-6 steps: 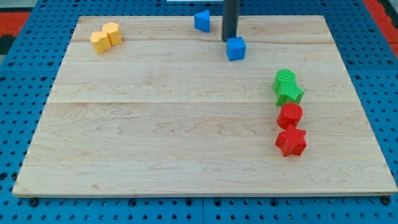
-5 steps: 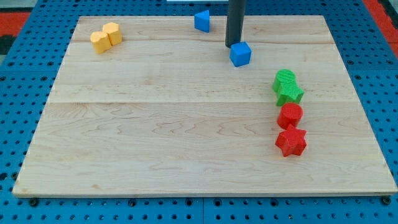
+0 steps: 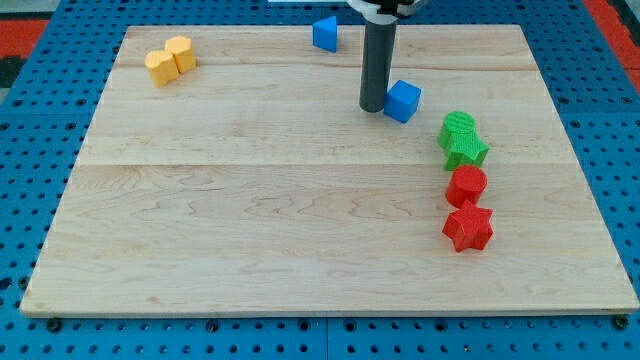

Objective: Push the blue cube above the green circle

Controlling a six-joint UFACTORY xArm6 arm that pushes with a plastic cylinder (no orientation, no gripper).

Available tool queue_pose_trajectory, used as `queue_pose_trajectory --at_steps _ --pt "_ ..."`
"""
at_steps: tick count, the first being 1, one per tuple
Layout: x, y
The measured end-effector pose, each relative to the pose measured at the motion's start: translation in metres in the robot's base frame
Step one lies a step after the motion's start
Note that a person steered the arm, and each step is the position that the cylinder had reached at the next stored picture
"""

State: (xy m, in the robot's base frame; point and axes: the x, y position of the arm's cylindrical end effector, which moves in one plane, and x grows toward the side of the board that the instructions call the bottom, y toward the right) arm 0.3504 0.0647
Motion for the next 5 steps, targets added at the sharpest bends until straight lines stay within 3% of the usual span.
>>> queue_pose_trajectory --at_steps 2,5 --pt "-0.019 0.001" --pt "-0.016 0.058"
